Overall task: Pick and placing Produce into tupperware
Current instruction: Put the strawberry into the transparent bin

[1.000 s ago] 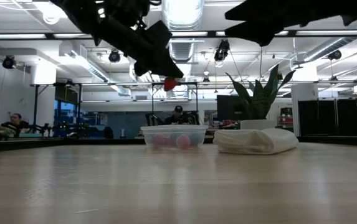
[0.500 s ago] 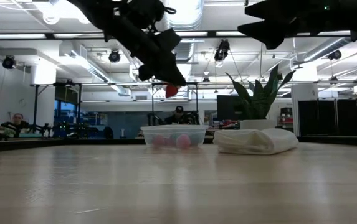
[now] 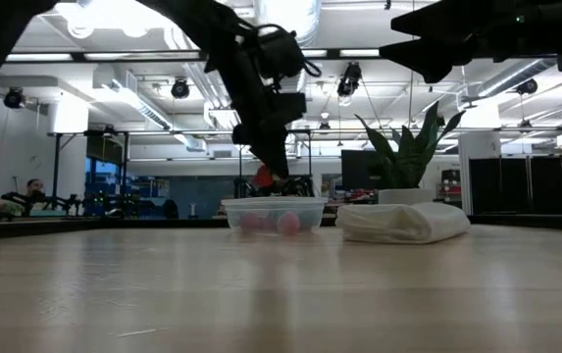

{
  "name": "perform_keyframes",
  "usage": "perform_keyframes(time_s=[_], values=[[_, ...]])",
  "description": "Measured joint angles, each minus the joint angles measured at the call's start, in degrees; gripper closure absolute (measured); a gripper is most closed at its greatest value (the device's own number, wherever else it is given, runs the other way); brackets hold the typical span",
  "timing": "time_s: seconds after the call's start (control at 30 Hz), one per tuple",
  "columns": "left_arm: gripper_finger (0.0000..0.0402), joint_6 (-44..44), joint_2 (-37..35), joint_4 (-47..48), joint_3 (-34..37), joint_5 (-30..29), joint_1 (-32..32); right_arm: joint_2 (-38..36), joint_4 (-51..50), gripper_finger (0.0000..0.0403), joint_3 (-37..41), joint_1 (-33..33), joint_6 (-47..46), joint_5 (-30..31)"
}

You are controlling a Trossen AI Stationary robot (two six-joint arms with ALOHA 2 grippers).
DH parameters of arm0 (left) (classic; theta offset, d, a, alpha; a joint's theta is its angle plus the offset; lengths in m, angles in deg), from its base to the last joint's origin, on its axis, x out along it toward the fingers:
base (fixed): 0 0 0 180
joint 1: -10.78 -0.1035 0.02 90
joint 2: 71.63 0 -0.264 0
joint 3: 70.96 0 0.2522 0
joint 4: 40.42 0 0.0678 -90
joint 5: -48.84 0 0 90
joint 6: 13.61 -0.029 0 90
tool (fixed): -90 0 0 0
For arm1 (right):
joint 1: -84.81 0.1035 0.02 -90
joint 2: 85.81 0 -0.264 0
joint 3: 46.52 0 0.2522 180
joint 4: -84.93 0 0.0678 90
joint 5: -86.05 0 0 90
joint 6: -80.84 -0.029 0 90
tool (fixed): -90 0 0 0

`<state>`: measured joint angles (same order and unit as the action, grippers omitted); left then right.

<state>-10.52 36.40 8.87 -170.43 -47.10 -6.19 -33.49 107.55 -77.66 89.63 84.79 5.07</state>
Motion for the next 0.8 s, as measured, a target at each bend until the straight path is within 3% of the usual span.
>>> perform_keyframes(time_s=[0.3, 0.8], values=[[0.0401, -6.5, 5.9, 1.3, -5.4, -0.3, -2.2, 0.0, -0.2, 0.0076, 0.2, 0.0, -0.3, 0.0], [0.0401, -18.7, 7.3, -0.6, -3.1, -0.5, -3.3, 0.3, -0.2, 0.0076, 0.2, 0.0, -0.5, 0.0]])
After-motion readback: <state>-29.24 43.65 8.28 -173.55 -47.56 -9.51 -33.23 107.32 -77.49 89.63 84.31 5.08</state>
